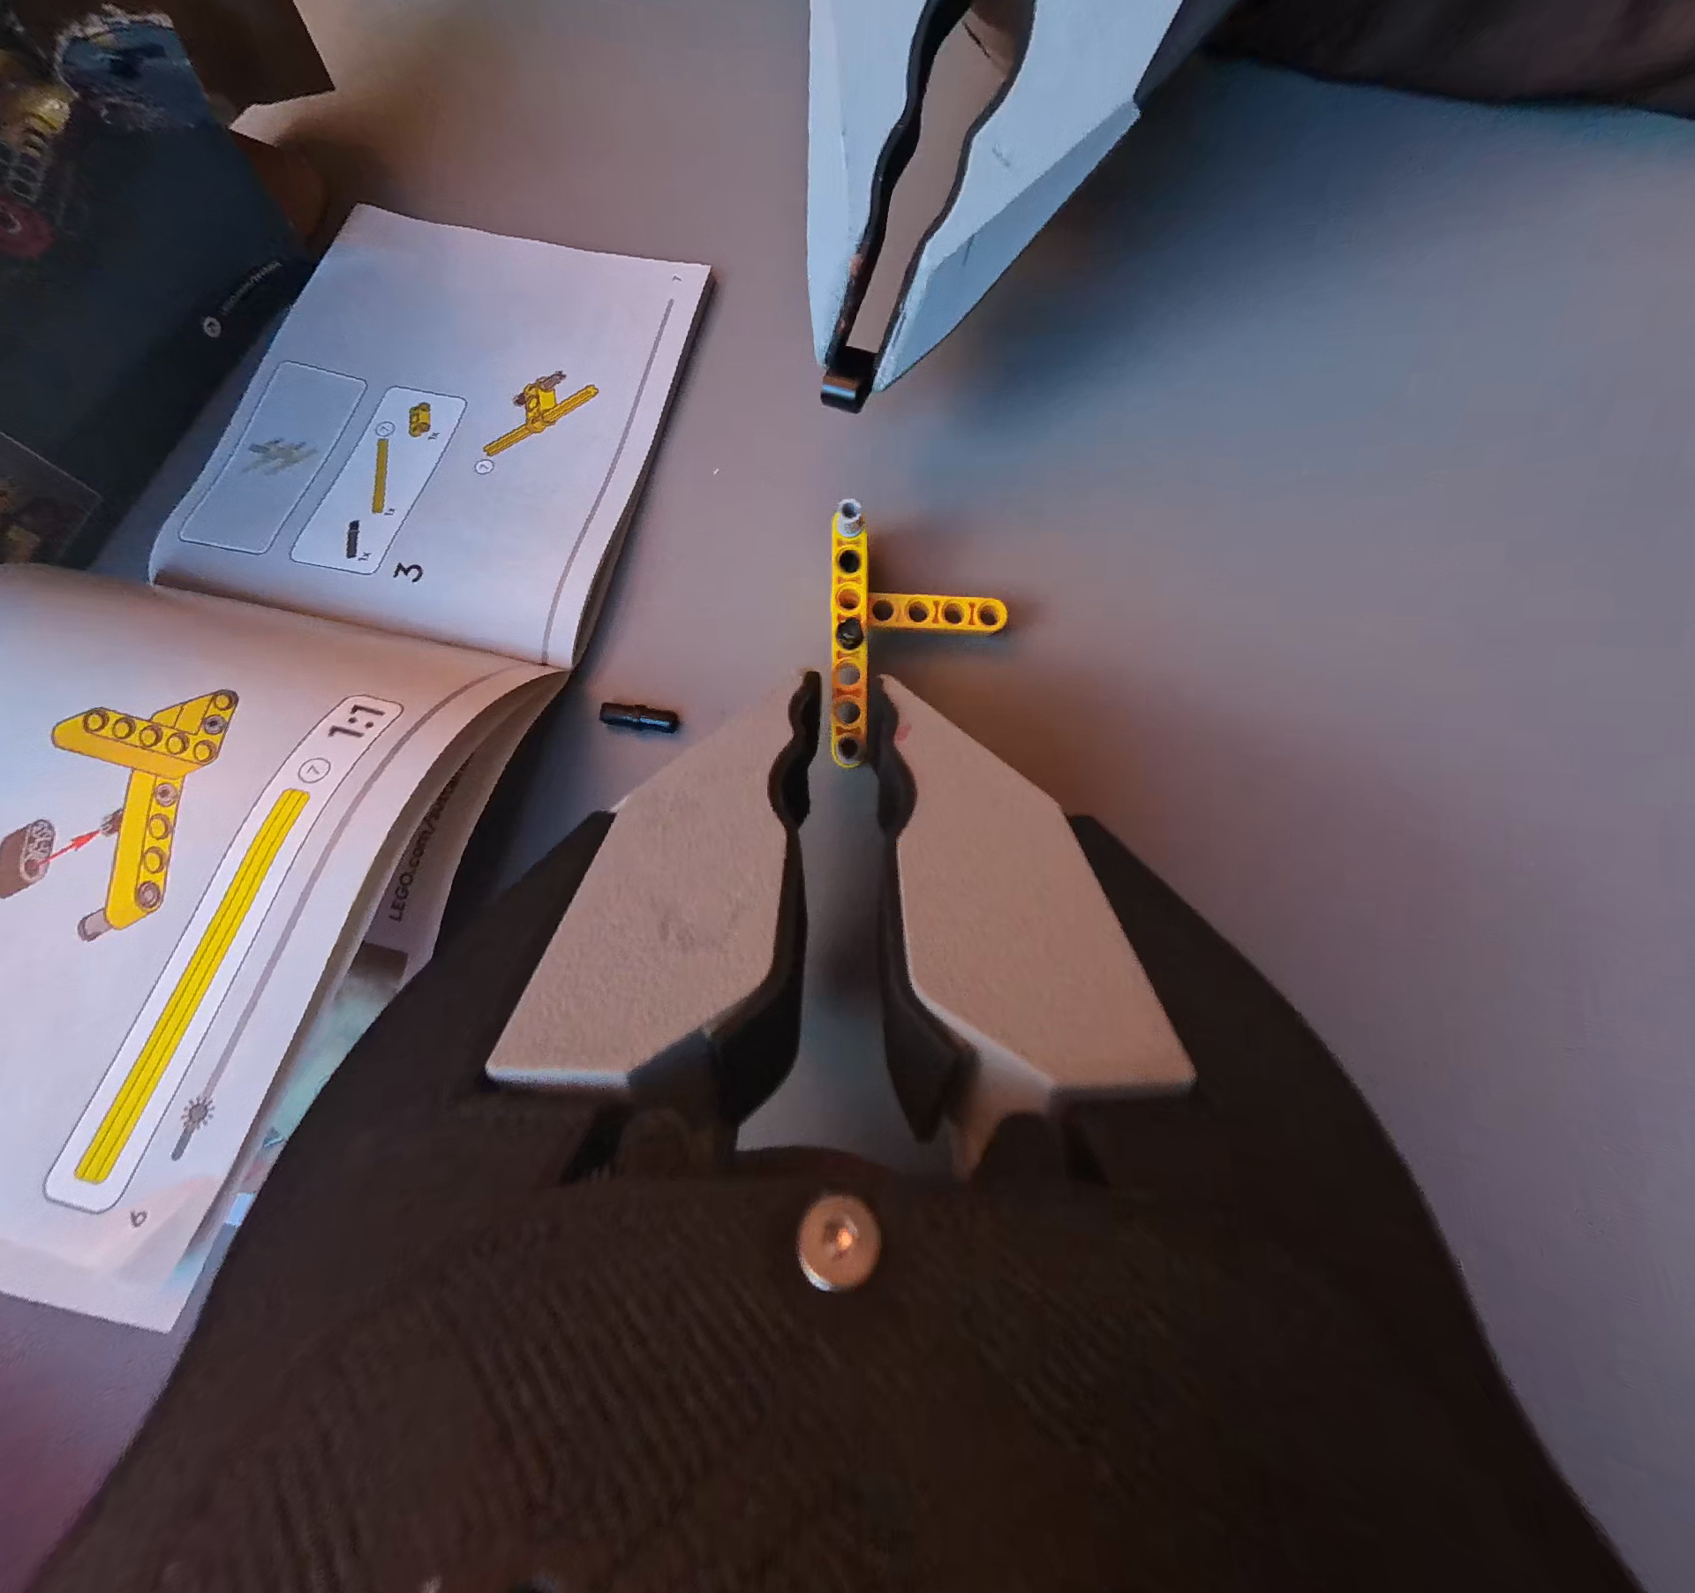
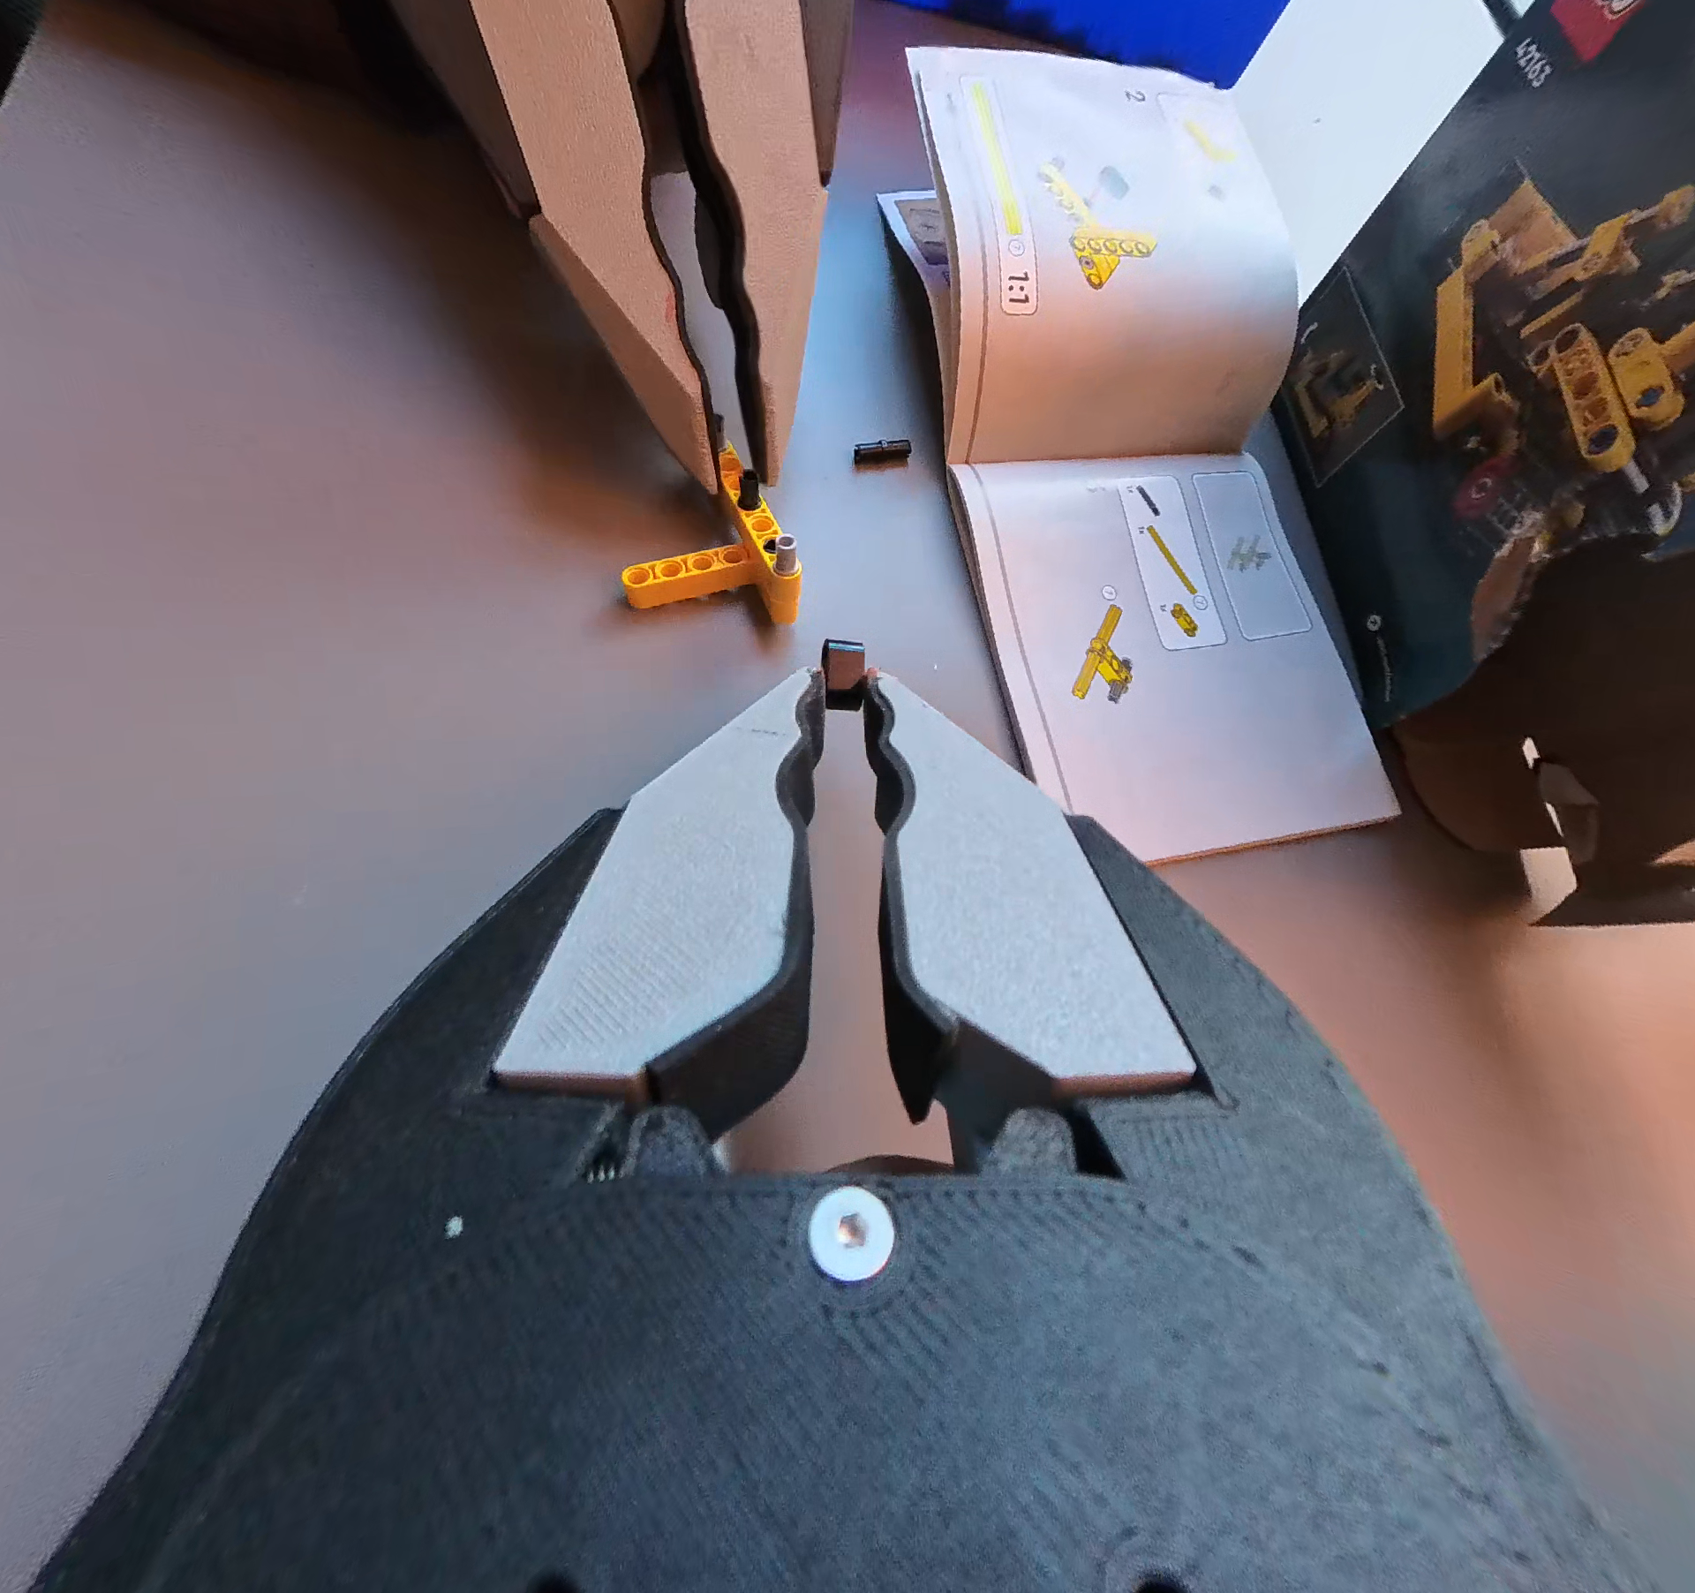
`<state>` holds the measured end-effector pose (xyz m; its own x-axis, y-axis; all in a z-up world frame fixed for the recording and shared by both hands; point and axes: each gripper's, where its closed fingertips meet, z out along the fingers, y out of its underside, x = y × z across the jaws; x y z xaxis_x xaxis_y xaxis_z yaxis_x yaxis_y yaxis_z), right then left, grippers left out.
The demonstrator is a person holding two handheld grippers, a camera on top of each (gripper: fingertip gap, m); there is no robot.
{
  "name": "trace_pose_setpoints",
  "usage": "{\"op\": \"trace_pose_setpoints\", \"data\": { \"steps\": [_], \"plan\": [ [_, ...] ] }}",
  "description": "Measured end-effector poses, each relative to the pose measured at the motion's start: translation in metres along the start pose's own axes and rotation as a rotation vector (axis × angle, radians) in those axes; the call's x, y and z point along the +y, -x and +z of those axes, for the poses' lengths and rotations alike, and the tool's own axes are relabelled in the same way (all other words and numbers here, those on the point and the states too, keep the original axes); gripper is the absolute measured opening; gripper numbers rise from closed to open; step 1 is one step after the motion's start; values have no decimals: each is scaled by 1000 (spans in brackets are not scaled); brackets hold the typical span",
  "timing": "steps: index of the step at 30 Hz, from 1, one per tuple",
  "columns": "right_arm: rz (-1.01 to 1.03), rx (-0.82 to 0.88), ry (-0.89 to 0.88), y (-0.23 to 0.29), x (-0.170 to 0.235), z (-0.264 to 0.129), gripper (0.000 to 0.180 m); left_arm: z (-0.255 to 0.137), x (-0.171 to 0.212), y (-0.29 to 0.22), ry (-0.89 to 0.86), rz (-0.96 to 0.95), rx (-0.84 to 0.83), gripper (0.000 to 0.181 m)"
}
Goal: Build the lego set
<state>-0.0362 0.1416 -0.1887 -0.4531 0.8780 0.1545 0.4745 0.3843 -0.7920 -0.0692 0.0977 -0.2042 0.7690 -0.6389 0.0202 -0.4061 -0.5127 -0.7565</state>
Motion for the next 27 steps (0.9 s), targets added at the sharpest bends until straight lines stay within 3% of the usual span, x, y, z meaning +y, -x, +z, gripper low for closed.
{"op": "trace_pose_setpoints", "data": {
  "steps": [8, 12, 18, 21, 27],
  "plan": [
    [-68, -7, -71, 9, -17, -4, 5, -14, -16, 3, -117, -53, 29, 22],
    [-32, -54, -119, 17, -28, -6, 5, -29, -46, -6, -293, 73, -13, 13],
    [-34, -81, -179, 27, -43, -5, 5, -20, -46, -16, -290, 99, -3, 19],
    [-158, 46, -217, 24, -55, -6, 5, -19, -49, -24, -304, 9, 82, 20],
    [-594, 451, -209, 22, -83, -16, 5, -34, -61, -24, -397, -190, 227, 16]
  ]
}}
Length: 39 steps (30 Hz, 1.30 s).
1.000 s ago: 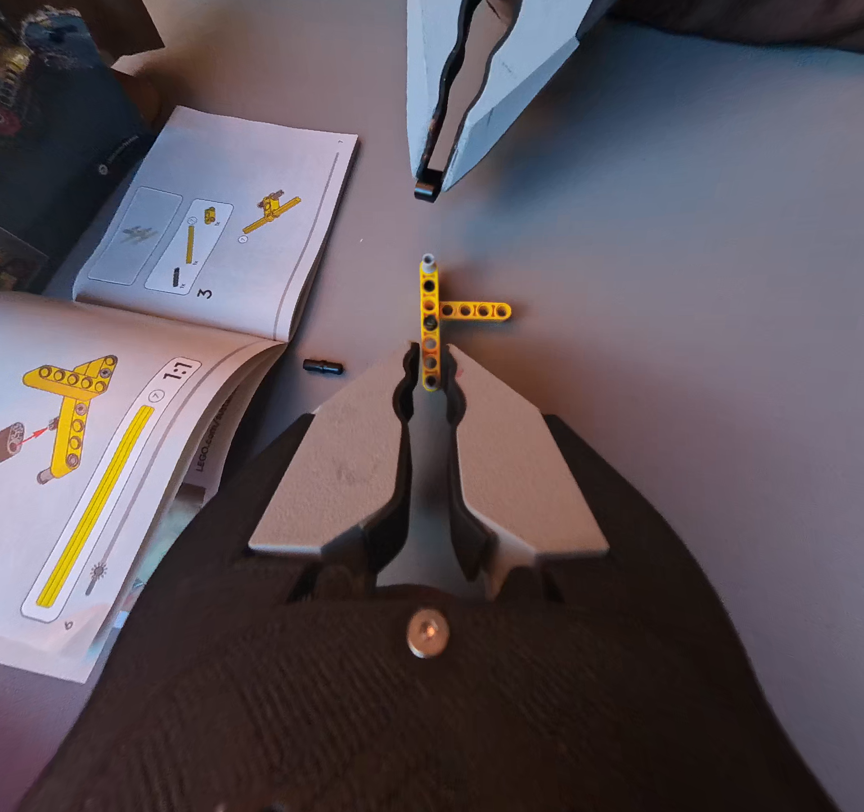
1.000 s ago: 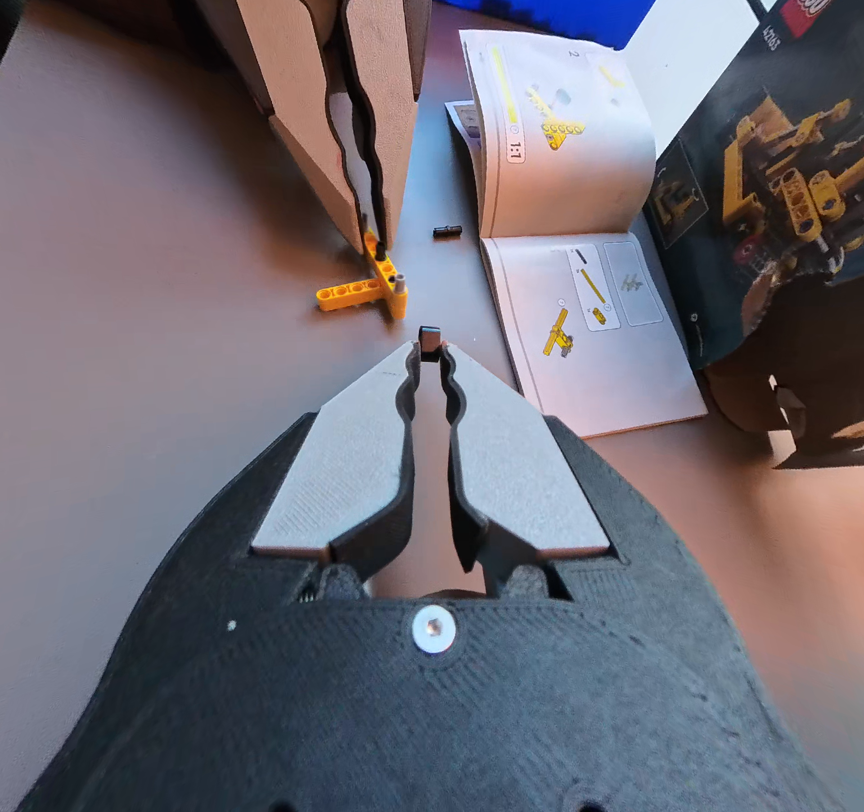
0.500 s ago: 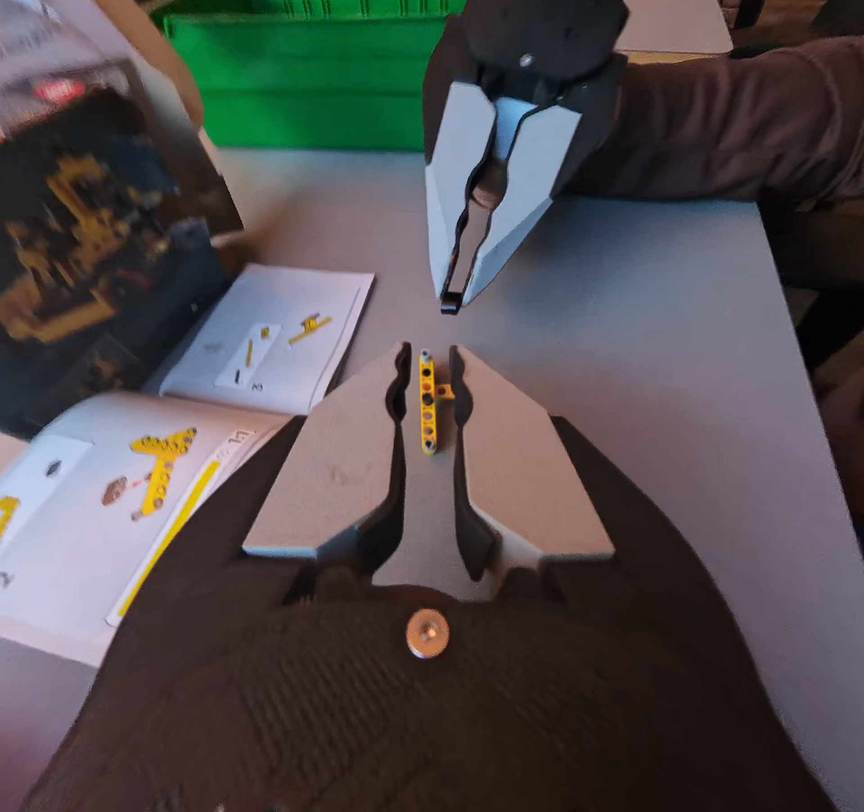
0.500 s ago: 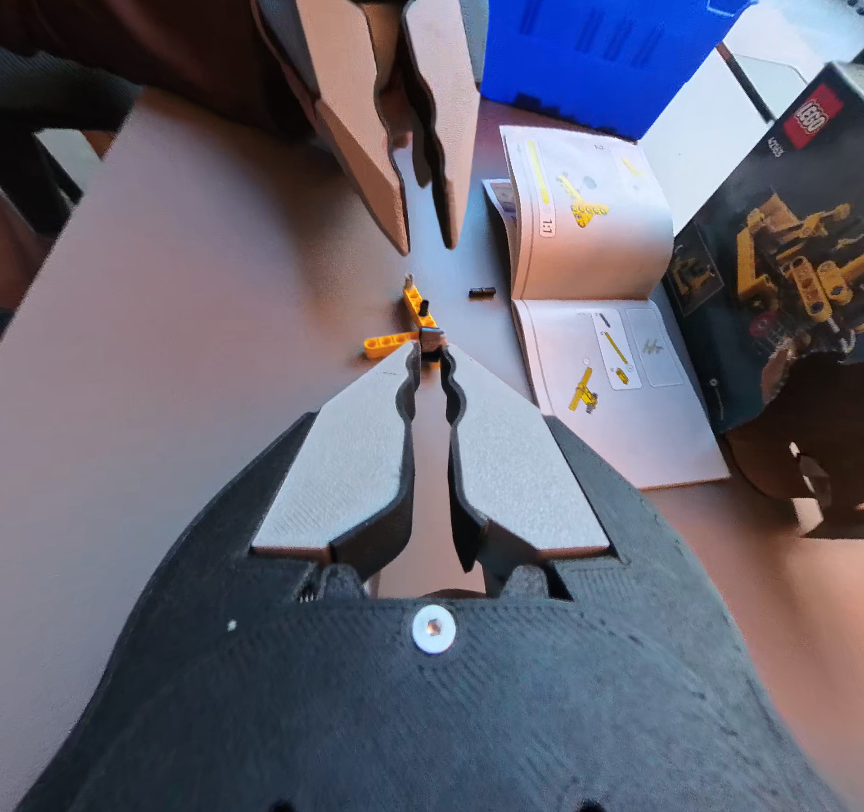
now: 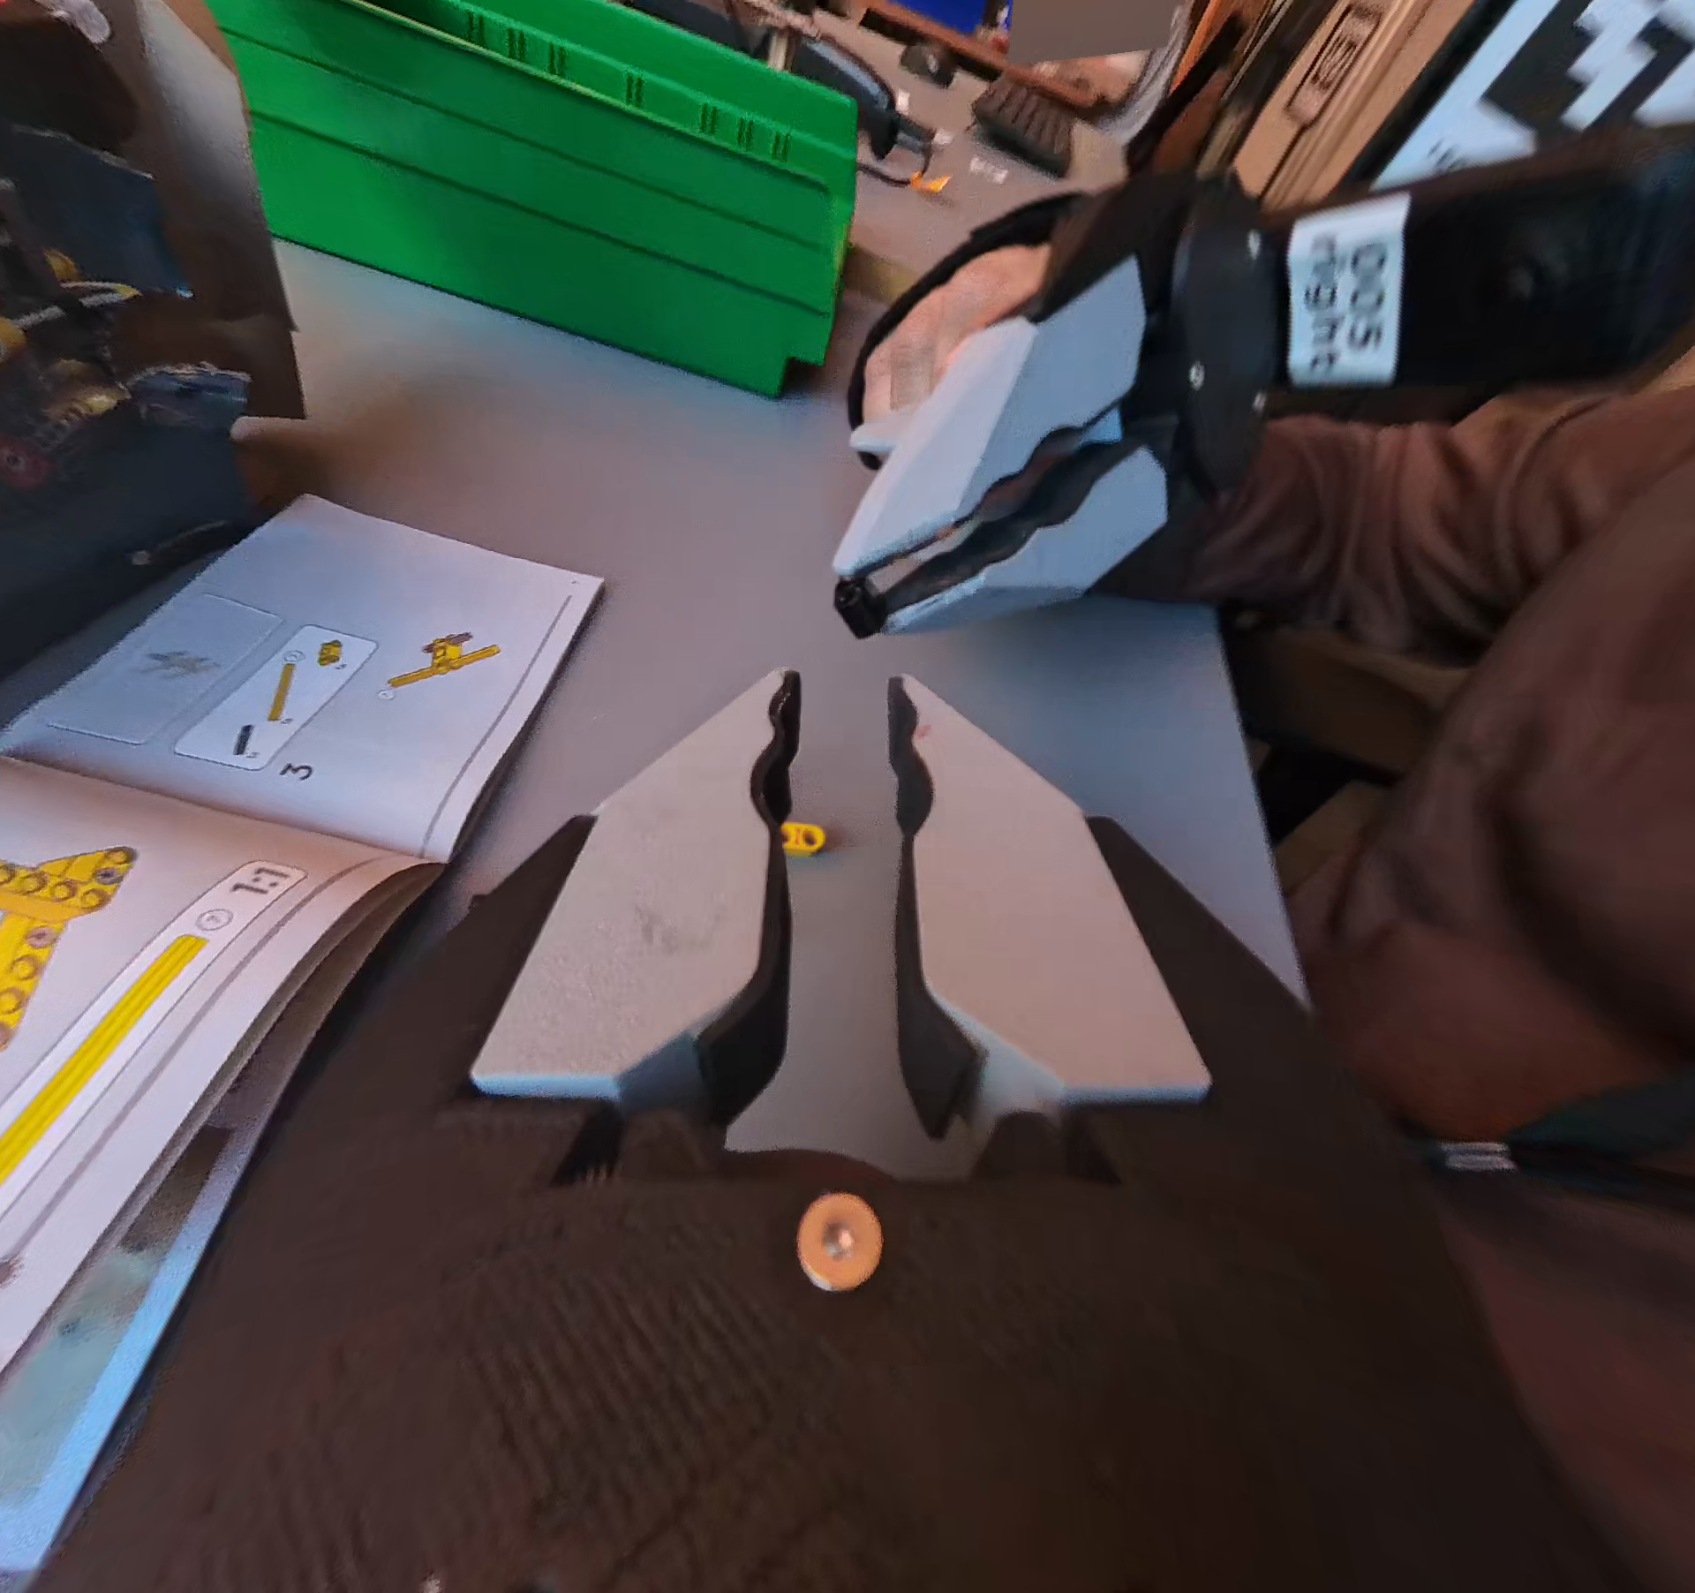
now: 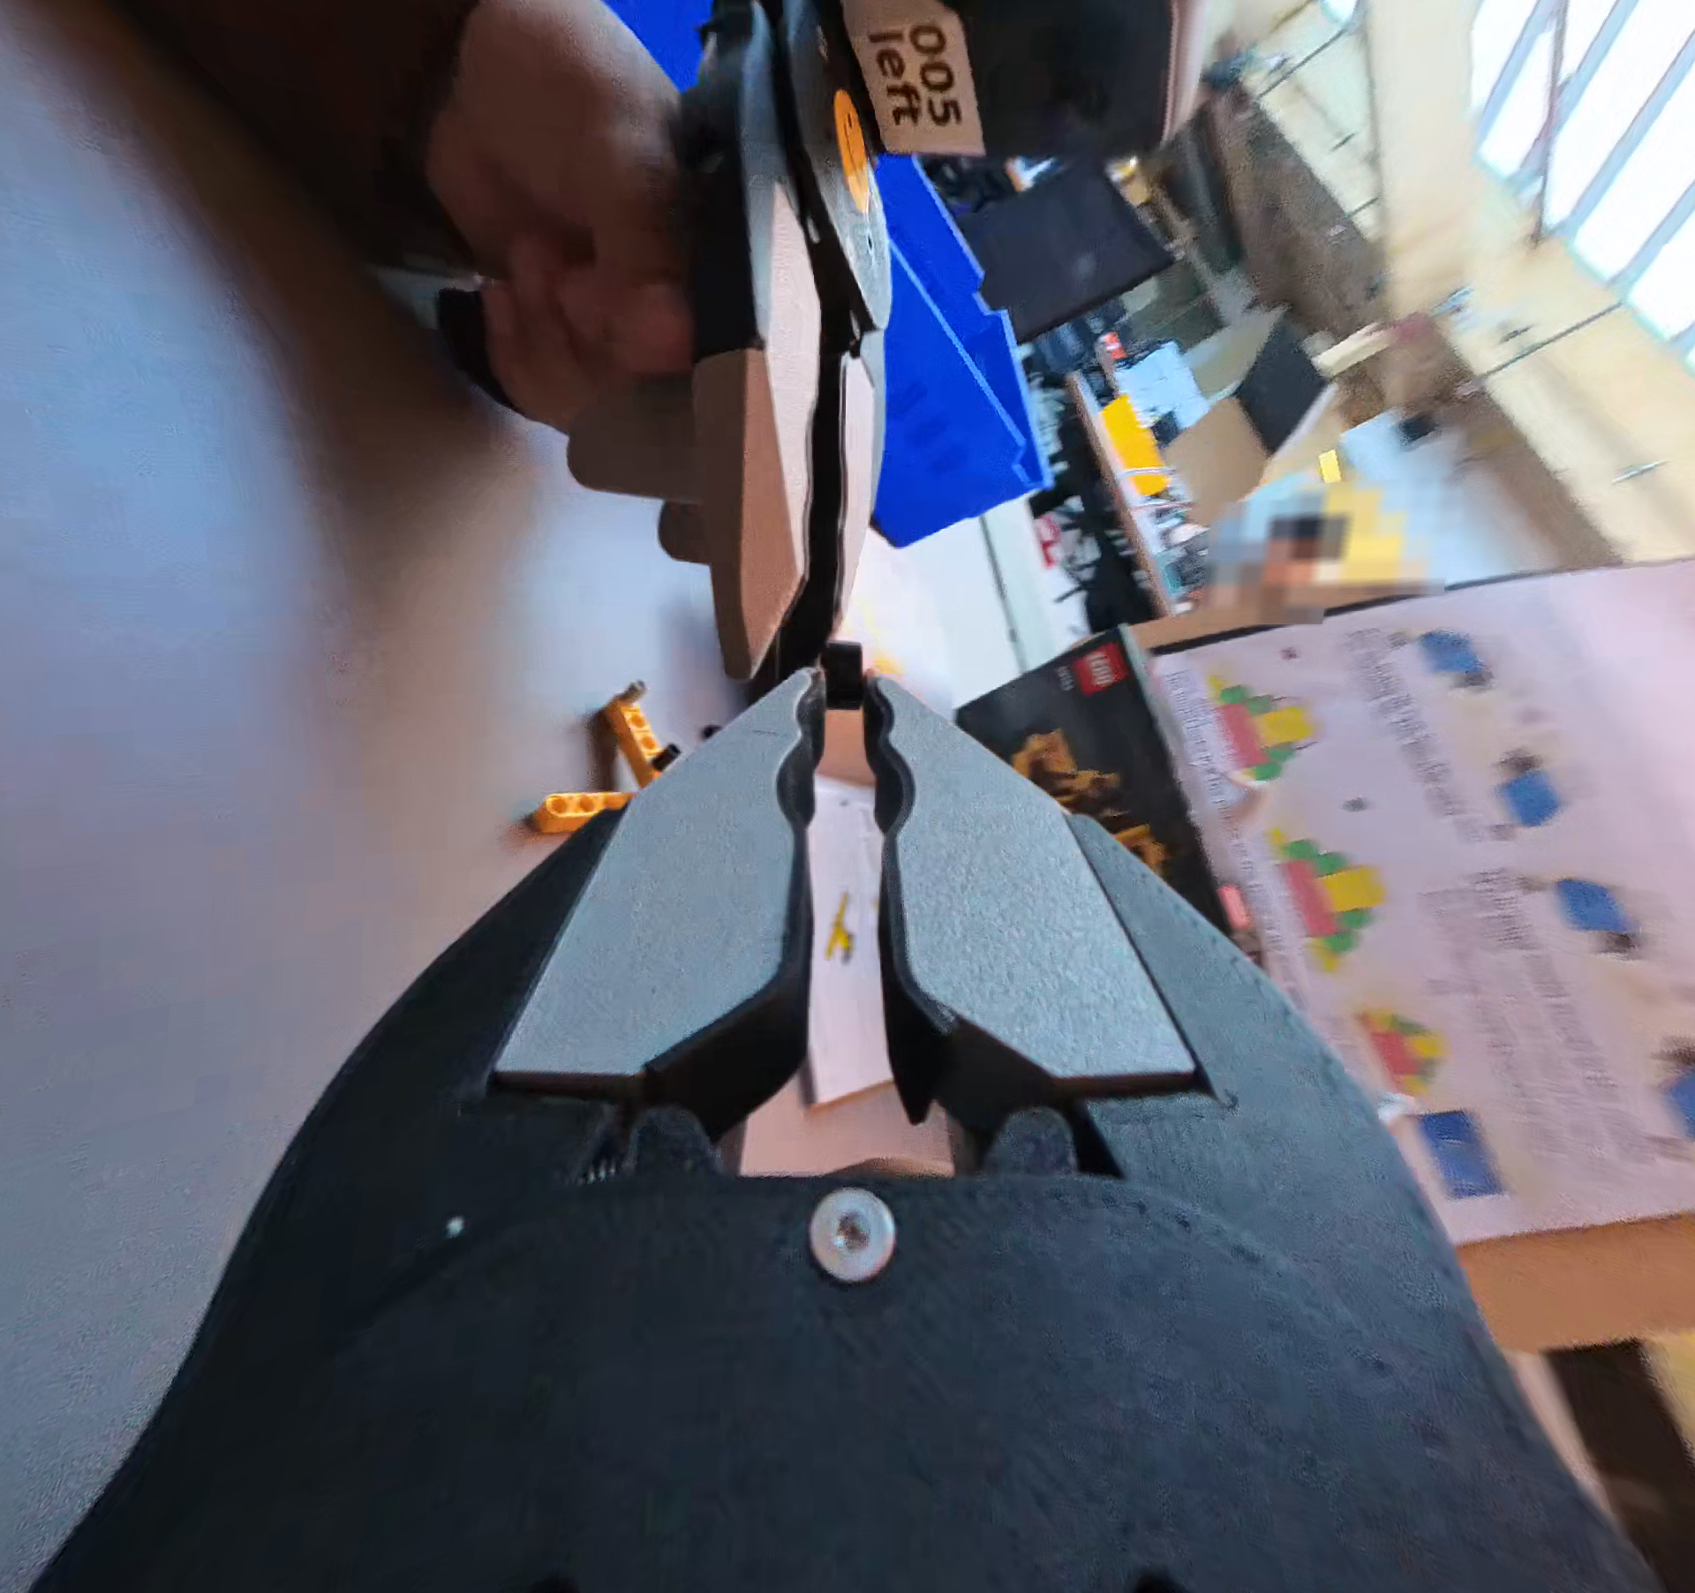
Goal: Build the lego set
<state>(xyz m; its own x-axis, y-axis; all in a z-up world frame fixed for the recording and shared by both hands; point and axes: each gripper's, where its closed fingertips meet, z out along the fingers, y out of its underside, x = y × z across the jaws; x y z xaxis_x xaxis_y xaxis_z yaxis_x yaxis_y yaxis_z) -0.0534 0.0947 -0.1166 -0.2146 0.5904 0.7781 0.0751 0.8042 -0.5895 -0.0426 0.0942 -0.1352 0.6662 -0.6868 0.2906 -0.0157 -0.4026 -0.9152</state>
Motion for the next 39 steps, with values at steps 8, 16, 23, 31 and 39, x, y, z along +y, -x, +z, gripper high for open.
{"op": "trace_pose_setpoints", "data": {
  "steps": [8, 16, 23, 31, 39],
  "plan": [
    [-270, 123, 57, -2, -5, 0, 5, -5, -11, -8, -70, -6, 53, 0],
    [-336, 133, 64, 4, -6, 3, 6, -5, -11, -12, -70, -8, 76, 9],
    [-187, 104, 52, -3, 0, -1, 4, -7, -12, -5, -69, 124, -11, 6],
    [513, -222, -220, 0, -8, -4, 12, -11, -26, -12, -160, 267, -44, 6],
    [646, -273, -314, -5, -17, -9, 5, -10, -24, -14, -152, 287, -41, 6]
  ]
}}
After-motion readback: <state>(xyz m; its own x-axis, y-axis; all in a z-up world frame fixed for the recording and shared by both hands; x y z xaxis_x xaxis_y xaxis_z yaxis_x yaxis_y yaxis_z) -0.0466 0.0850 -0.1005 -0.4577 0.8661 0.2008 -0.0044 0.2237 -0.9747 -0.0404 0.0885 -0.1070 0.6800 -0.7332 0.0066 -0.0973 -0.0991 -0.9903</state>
